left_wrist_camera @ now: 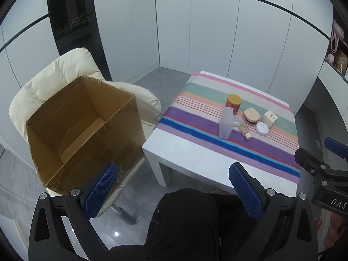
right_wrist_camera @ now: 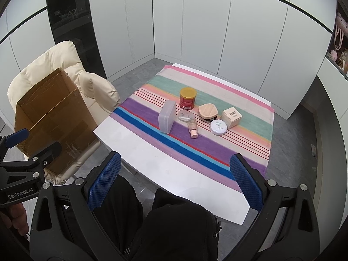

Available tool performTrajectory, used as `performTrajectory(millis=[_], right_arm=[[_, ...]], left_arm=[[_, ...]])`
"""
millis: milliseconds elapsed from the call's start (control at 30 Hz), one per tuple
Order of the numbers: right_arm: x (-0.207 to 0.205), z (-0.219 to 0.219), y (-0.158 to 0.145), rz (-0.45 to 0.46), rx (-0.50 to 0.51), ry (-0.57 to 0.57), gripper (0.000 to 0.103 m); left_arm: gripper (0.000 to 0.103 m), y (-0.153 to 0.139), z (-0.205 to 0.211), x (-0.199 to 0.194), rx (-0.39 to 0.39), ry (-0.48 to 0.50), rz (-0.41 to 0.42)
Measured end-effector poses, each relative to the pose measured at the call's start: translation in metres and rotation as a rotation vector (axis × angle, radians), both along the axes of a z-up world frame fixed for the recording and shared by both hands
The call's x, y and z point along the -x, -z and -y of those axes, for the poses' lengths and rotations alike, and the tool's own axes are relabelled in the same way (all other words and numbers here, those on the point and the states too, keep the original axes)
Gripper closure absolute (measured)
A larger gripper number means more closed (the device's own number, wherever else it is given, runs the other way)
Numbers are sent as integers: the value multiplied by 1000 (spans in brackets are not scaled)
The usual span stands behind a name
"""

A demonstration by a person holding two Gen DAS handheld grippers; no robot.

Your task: Organize objects

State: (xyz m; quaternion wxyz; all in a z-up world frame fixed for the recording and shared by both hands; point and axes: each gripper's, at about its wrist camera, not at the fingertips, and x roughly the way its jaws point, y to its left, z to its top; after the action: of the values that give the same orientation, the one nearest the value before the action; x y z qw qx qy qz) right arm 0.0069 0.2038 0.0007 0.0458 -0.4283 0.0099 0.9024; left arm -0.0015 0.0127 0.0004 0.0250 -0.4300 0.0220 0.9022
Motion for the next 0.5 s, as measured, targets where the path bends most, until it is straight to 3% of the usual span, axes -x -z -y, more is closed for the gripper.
performTrajectory(millis=[500], right_arm=[[-11,-30,3,11,-2,74,2]], left_arm=[[1,4,-28,9,-39,54,27]])
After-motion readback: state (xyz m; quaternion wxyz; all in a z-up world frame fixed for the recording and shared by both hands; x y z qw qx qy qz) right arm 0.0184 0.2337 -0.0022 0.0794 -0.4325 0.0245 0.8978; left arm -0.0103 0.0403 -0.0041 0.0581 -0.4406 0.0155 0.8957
